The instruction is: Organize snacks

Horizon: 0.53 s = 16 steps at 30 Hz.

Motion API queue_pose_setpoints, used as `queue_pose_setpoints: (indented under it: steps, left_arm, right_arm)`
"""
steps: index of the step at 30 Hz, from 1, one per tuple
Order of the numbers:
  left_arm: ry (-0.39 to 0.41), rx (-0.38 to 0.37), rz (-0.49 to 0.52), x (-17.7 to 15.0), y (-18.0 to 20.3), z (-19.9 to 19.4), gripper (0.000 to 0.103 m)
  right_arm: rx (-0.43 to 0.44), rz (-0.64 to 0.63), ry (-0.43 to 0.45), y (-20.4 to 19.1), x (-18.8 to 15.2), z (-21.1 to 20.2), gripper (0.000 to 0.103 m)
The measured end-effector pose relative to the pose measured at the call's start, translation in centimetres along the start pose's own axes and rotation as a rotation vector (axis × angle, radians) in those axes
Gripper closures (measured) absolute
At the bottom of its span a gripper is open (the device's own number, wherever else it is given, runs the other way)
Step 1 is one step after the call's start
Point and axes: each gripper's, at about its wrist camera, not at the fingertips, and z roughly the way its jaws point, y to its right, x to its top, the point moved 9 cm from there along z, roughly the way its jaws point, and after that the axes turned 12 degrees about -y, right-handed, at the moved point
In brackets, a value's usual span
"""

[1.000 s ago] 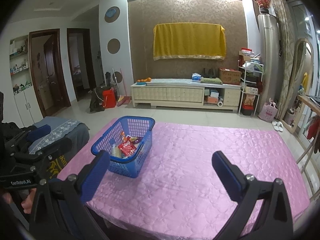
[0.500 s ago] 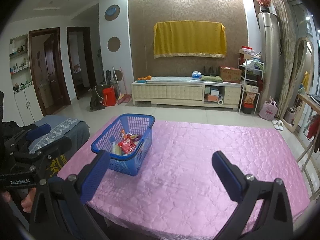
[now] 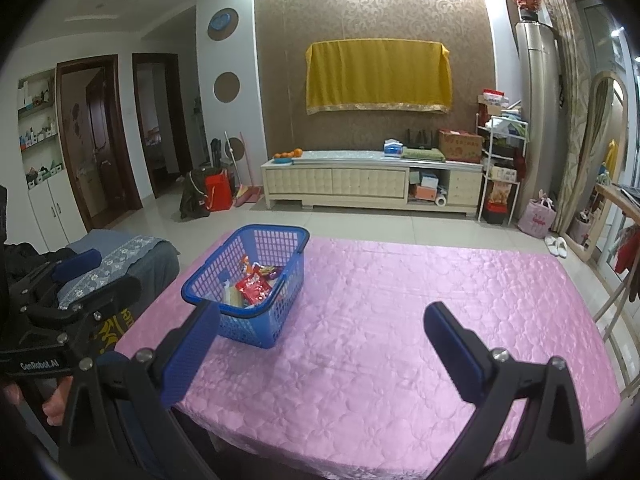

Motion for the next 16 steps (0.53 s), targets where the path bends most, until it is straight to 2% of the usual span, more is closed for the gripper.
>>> queue_pose_setpoints:
  steps: [16]
  left_arm:
    - [0.0,0.004,0.001,0.0,0.07,-0.41,0.0]
  right_arm:
    - [0.007,-0.004,-0.008,-0.77,-0.15,-0.01,0.0]
